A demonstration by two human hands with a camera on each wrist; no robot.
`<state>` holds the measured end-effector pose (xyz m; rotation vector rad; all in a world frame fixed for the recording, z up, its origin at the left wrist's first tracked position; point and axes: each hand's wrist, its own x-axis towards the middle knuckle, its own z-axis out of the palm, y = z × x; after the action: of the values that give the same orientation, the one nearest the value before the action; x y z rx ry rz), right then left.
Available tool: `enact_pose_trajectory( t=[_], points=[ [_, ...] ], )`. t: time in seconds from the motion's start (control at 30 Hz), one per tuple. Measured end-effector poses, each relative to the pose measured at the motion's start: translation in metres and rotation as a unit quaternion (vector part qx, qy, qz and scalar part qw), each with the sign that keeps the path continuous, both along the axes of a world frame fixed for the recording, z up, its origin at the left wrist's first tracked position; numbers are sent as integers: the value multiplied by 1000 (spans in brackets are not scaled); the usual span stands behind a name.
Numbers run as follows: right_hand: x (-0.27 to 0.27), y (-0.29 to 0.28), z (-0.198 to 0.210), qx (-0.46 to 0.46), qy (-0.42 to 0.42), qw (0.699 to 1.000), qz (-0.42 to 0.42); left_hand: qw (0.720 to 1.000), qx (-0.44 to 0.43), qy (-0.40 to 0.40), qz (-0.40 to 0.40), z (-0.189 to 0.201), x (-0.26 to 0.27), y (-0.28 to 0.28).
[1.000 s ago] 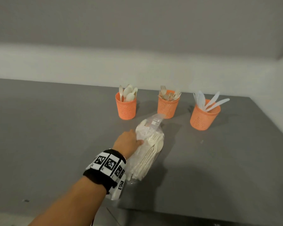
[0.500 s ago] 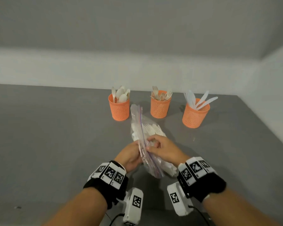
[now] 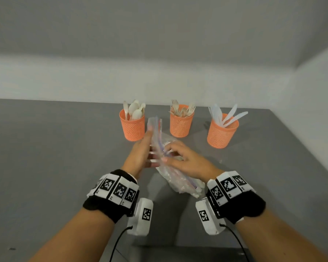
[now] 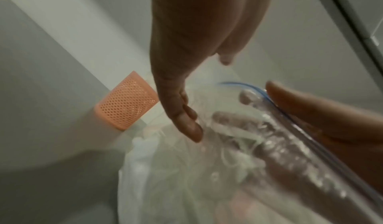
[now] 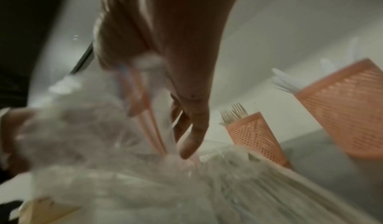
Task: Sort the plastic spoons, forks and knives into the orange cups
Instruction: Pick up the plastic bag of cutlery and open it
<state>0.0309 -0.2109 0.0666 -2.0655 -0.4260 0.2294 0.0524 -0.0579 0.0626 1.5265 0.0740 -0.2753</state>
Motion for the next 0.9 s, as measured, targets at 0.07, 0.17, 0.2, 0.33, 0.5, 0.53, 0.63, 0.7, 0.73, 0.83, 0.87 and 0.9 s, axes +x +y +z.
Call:
enact_pose_trajectory(
  t=[0.07, 0.17, 0.2, 0.33, 0.5, 0.53, 0.63, 0.7, 0.73, 0.83, 0.87, 0.9],
  points=[
    [0, 1, 0, -36, 8, 998, 47, 1000, 16, -21, -13, 5, 5, -2],
    [-1, 4, -9, 20, 1, 999, -43, 998, -25, 21, 51, 0, 13, -3],
    [1, 2, -14, 20, -3, 996, -85, 994, -73, 39, 66, -3, 16, -2],
    [8, -11, -29, -201, 58, 970, -121, 974, -185, 49, 124, -3, 29, 20],
    [12, -27, -16, 9, 110, 978, -178, 980, 117, -99, 125, 16, 50, 50],
    [13, -27, -11, 82, 123, 975, -166, 967, 194, -148, 75, 22, 52, 49],
    [16, -28, -1, 271, 137, 942, -139, 919, 325, -214, -72, 30, 56, 32],
    [18, -34, -1, 386, 149, 899, -144, 904, 356, -210, -108, 27, 60, 25],
    [19, -38, -3, 433, 157, 874, -157, 902, 359, -205, -125, 22, 60, 24],
    [21, -48, -8, 518, 172, 809, -218, 896, 362, -171, -192, 3, 54, 35],
    [20, -51, -9, 515, 170, 808, -229, 903, 348, -151, -201, -4, 52, 40],
    [19, -54, -11, 499, 171, 818, -229, 915, 326, -127, -202, -11, 50, 45]
  ],
)
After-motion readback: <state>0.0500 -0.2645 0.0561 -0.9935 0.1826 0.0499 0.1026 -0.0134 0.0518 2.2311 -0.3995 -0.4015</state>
